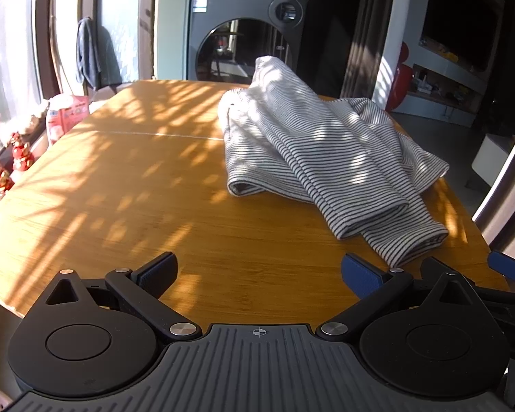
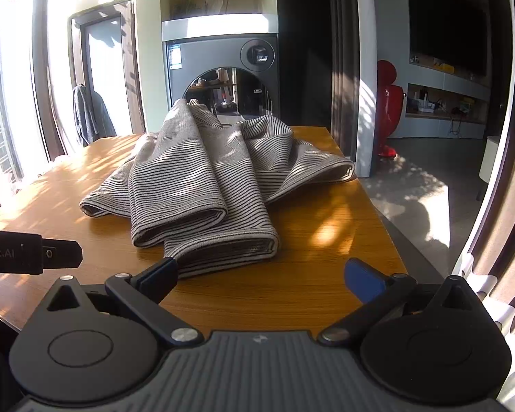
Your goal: Fold clothes
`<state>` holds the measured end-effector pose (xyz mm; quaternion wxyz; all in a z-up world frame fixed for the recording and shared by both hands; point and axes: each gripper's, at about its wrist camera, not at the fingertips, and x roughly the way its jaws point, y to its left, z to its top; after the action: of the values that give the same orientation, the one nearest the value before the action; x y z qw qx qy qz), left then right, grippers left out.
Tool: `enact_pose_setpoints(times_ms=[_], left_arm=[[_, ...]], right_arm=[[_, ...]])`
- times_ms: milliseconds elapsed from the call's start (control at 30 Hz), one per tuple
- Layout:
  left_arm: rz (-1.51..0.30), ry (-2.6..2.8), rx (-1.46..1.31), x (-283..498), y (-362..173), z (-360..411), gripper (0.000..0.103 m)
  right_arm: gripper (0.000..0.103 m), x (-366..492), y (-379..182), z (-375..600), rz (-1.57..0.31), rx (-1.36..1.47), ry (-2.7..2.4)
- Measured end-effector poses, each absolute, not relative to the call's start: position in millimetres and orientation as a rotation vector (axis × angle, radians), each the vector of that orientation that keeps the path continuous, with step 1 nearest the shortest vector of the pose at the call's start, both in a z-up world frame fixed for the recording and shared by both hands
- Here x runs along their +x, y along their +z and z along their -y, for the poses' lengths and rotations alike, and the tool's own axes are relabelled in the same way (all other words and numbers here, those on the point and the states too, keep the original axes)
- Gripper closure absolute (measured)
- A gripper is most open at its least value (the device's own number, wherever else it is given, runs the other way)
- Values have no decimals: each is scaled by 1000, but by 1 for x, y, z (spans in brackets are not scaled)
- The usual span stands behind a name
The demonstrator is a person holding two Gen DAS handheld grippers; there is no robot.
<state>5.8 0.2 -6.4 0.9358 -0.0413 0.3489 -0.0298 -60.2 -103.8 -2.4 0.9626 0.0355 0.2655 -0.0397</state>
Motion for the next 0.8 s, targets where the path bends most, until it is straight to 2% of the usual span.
enact_pose_setpoints(times_ms=[800], left_arm=[[-722,-61,-79,5,-8,0,0]], right_arm=[[0,-61,-4,103,-542,72,-75]])
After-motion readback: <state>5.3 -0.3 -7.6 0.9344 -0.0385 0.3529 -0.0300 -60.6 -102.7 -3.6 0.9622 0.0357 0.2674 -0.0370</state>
